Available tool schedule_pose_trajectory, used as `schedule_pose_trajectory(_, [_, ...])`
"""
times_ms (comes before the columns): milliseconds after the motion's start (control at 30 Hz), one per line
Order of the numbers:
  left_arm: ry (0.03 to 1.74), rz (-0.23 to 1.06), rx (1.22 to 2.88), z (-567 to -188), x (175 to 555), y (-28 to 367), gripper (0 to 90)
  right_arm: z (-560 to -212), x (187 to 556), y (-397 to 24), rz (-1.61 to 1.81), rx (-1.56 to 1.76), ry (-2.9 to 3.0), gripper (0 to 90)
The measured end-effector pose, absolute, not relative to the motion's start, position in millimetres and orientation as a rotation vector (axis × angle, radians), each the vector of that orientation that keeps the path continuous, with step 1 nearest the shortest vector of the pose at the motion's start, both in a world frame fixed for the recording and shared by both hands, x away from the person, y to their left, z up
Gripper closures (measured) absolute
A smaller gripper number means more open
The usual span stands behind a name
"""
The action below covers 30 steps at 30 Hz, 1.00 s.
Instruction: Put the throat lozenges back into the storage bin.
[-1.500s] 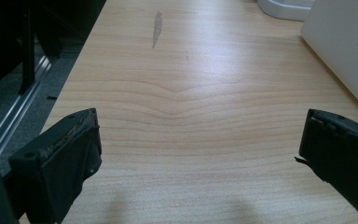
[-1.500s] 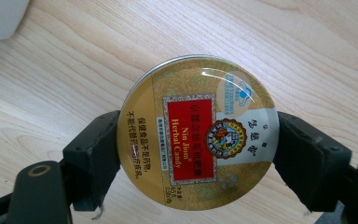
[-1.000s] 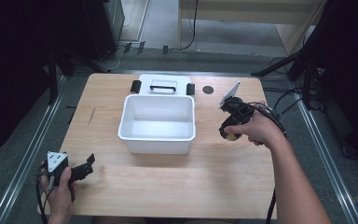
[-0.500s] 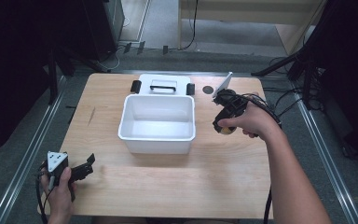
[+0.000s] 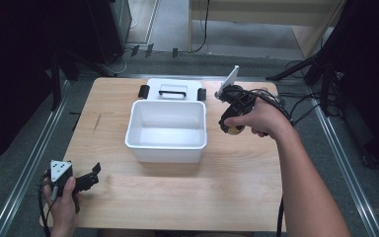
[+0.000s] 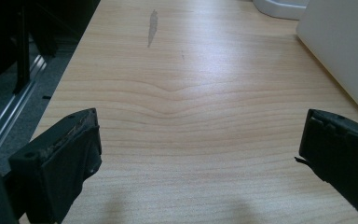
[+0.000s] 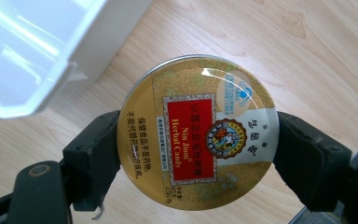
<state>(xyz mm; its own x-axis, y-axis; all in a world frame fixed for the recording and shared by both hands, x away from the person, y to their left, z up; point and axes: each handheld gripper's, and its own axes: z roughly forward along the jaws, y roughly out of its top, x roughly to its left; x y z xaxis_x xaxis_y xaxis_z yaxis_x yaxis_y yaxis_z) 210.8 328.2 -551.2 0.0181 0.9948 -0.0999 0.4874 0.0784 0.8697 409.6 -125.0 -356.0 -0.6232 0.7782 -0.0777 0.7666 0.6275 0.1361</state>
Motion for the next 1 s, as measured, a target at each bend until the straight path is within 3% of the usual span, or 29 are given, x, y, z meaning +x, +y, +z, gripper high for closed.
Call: schedule_pose_trajectory(1000, [1.582,0.812,1.514,-551.3,211.3,328.8,0.0,-341.5,414.1,-68.3,0.167,1.098,2.784,20.6])
